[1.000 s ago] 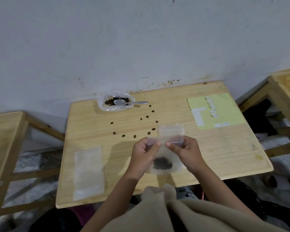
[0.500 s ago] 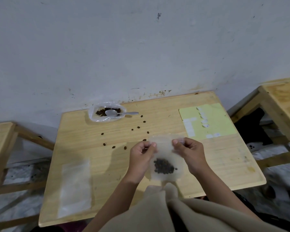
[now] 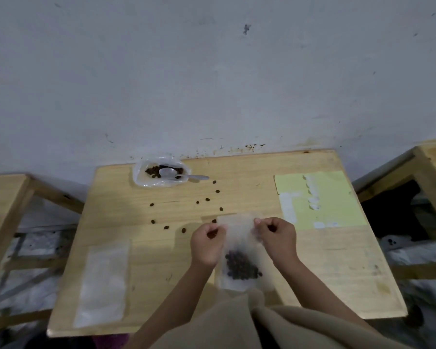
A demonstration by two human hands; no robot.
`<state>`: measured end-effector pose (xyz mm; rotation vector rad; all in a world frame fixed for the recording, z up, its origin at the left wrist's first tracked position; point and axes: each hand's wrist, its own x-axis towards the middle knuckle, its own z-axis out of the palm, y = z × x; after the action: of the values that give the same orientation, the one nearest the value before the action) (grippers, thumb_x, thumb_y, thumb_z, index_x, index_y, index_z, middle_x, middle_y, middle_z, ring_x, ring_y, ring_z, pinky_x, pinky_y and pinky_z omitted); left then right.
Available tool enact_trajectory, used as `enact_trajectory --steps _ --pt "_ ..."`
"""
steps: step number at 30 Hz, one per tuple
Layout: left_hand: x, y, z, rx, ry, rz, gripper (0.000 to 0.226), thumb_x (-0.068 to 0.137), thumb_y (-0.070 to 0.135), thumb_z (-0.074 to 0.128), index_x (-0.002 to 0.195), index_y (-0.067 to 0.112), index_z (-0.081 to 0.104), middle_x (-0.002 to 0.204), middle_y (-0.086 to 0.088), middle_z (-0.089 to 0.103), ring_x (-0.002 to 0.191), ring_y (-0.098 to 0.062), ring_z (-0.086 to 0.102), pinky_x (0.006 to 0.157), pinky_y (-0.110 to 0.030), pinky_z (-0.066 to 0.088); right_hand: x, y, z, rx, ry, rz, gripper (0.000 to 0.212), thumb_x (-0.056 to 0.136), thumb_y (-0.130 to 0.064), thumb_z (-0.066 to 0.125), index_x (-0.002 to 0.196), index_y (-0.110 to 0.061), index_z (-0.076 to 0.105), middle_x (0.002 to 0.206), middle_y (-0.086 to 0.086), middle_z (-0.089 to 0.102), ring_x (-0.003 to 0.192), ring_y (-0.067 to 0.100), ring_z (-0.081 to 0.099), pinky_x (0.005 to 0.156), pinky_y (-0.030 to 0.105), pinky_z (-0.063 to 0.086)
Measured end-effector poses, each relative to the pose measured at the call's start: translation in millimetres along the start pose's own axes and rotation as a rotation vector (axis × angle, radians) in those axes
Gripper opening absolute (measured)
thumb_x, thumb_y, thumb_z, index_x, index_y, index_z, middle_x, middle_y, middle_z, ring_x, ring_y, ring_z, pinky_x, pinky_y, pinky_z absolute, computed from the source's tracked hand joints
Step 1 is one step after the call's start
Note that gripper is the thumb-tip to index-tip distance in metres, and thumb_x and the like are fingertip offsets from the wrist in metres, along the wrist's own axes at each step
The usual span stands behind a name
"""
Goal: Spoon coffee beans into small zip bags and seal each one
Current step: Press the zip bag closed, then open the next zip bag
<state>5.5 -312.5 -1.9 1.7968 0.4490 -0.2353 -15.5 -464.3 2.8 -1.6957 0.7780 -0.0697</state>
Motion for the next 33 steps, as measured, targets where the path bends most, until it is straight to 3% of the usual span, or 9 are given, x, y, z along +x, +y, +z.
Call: enact_trajectory --steps 3,7,12,16,19,22,26,30,33 --pt "7.5 -9.9 1.7 0.065 -0.011 0.012 0.014 0.082 0.013 0.071 0.095 0.011 0.065 0.094 -0.003 0.065 0.086 -0.014 0.061 0.079 -0.027 0.049 3.3 2.4 5.8 -0.171 0.012 0.009 0.019 0.083 -0.026 0.071 0.088 -0.007 0.071 0.08 0.003 0.068 0.083 0.022 0.064 0.078 0.027 0.047" --pt "9.5 -15.1 -15.3 0.157 -0.01 0.09 0.043 0.085 0.023 0.07 0.123 0.011 0.056 0.118 0.002 0.047 0.107 -0.008 0.052 0.088 -0.02 0.042 3.3 4.3 9.7 -0.291 0.121 -0.082 0.049 0.085 -0.027 0.067 0.125 -0.002 0.056 0.122 0.016 0.055 0.114 0.026 0.053 0.091 0.023 0.038" --pt "17.4 -21.3 -83.6 0.246 0.125 0.315 0.036 0.082 0.011 0.071 0.116 0.003 0.061 0.113 -0.008 0.053 0.1 -0.01 0.052 0.093 -0.023 0.044 -27.6 -10.5 40.5 -0.269 0.209 -0.35 0.028 0.085 -0.006 0.063 0.113 -0.003 0.062 0.116 0.013 0.053 0.106 0.014 0.049 0.088 0.005 0.027" --pt "30.0 -39.4 -155.8 0.368 0.312 0.378 0.033 0.075 0.0 0.075 0.105 -0.009 0.063 0.104 -0.026 0.06 0.1 -0.03 0.057 0.094 -0.005 0.032 -63.1 -15.1 100.4 -0.273 0.055 -0.391 0.023 0.084 -0.003 0.062 0.106 -0.005 0.066 0.103 0.008 0.061 0.091 0.012 0.055 0.084 0.022 0.045" --pt "38.5 -57.3 -207.7 0.449 0.369 0.244 0.035 0.075 0.013 0.072 0.105 -0.005 0.064 0.107 -0.024 0.061 0.105 -0.038 0.055 0.095 -0.033 0.039 -90.0 -14.9 153.8 -0.29 -0.158 -0.311 0.021 0.084 -0.005 0.062 0.104 -0.008 0.067 0.099 0.004 0.063 0.086 0.015 0.06 0.078 0.023 0.049" --pt "42.2 -75.6 -249.0 0.541 0.345 0.113 0.045 0.077 0.026 0.067 0.111 -0.002 0.063 0.115 -0.023 0.058 0.11 -0.039 0.052 0.096 -0.042 0.04 -110.5 -12.8 206.2 -0.388 -0.347 -0.205 0.02 0.084 -0.012 0.062 0.103 -0.01 0.068 0.101 0.003 0.068 0.08 0.012 0.06 0.069 0.012 0.043" --pt "44.9 -86.2 -279.7 0.625 0.195 -0.108 0.051 0.083 0.025 0.065 0.13 0.012 0.052 0.135 -0.013 0.045 0.123 -0.032 0.043 0.099 -0.035 0.037 -128.8 -11.8 256.1 -0.487 -0.455 -0.135 0.026 0.087 -0.015 0.058 0.111 -0.006 0.063 0.109 0.009 0.066 0.097 0.02 0.061 0.082 0.022 0.044" --pt "46.2 -100.2 -291.4 0.705 0.05 -0.031 0.069 0.078 0.055 0.042 0.132 0.012 0.05 0.135 -0.007 0.044 0.121 -0.025 0.043 0.092 -0.02 0.027 -135.1 -10.5 280.5 -0.565 -0.476 -0.105 0.031 0.087 -0.017 0.059 0.114 -0.002 0.063 0.112 0.012 0.064 0.103 0.024 0.061 0.08 0.021 0.043" --pt "46.6 -103.7 -290.9 0.694 0.061 0.01 0.061 0.081 0.036 0.063 0.131 0.004 0.051 0.125 -0.015 0.049 0.114 -0.029 0.046 0.093 -0.027 0.034 -138.2 -8.3 287.7 -0.565 -0.443 -0.09 0.031 0.083 -0.016 0.064 0.112 -0.006 0.064 0.116 0.013 0.061 0.102 0.022 0.061 0.087 0.025 0.049"
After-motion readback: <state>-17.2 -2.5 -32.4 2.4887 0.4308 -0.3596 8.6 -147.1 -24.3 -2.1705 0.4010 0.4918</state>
